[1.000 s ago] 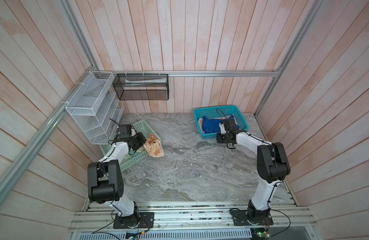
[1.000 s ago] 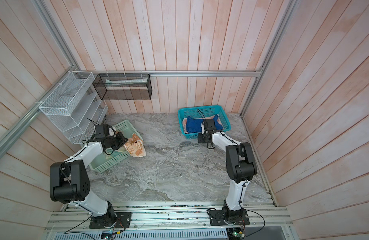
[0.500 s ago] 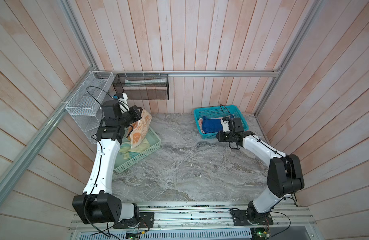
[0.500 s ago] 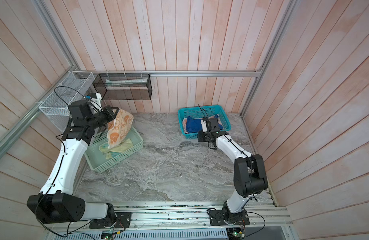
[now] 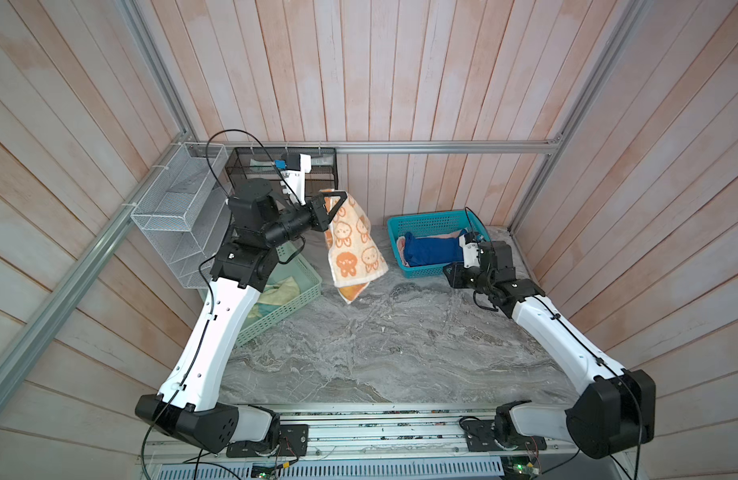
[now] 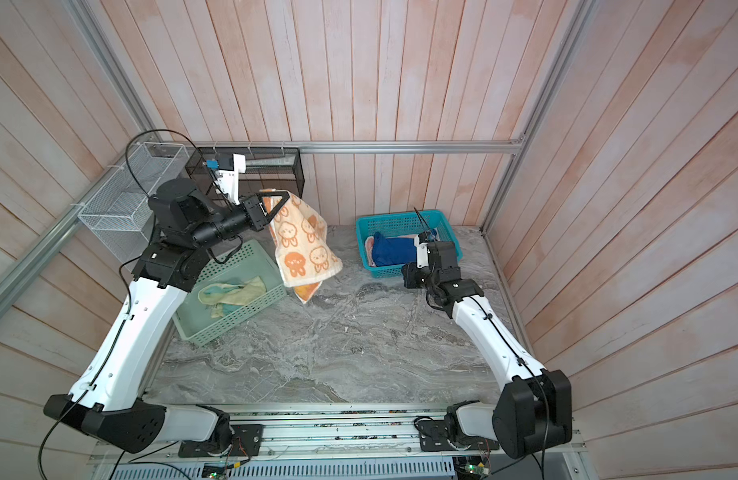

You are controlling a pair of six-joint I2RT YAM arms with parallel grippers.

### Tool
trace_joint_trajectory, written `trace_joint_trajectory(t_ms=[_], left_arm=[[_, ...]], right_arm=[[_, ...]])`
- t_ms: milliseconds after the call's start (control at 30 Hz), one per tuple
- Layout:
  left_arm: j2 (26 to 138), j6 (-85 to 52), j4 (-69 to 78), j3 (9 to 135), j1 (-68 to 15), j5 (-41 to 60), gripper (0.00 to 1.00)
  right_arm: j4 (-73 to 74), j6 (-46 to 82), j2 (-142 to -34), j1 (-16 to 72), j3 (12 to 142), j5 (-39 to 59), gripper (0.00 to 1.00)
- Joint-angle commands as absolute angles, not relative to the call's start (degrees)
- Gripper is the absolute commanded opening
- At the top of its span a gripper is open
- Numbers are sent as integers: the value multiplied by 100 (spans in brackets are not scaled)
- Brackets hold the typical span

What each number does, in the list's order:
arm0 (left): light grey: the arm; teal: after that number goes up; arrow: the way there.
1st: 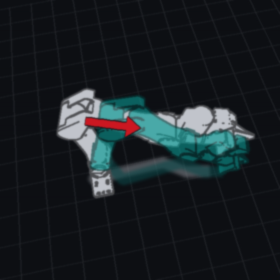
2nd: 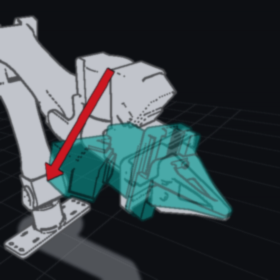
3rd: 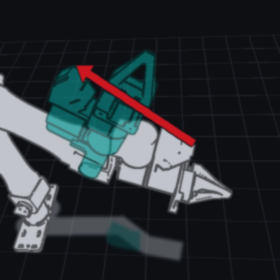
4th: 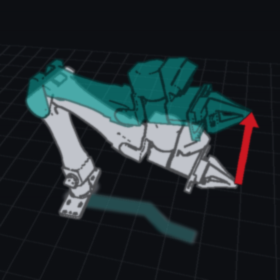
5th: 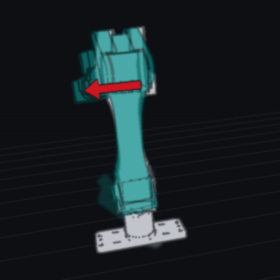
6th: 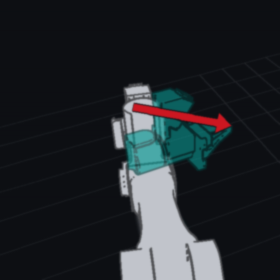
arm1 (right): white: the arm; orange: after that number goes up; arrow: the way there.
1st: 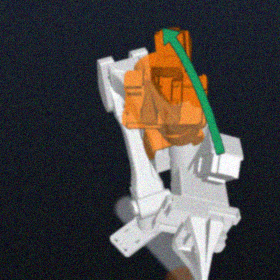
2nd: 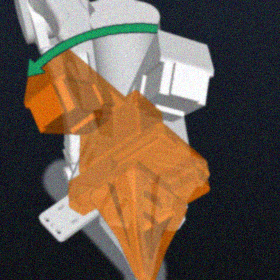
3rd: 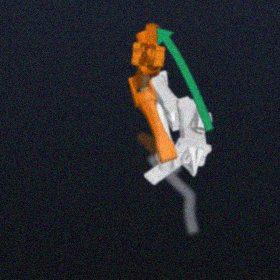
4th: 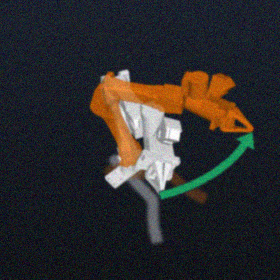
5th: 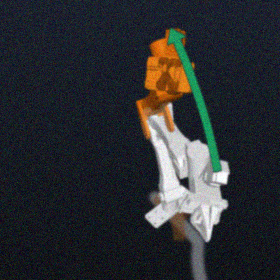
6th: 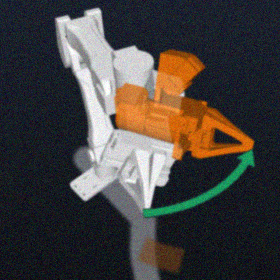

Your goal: Fold and stack the towels

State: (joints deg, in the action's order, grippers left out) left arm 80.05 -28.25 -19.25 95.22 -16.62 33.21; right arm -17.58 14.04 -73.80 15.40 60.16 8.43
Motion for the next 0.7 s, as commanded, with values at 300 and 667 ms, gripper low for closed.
trace_joint_trajectory(t_ms=[300,667], left_arm=[[8522,-3674,-1847,6461,-1215,2694,42],[8579,-3347,-2217,5847,-1714,1989,43]], right_arm=[[-2057,1859,-8067,1888,5394,1433,38],[-1608,2171,-9541,2918,5746,1630,42]])
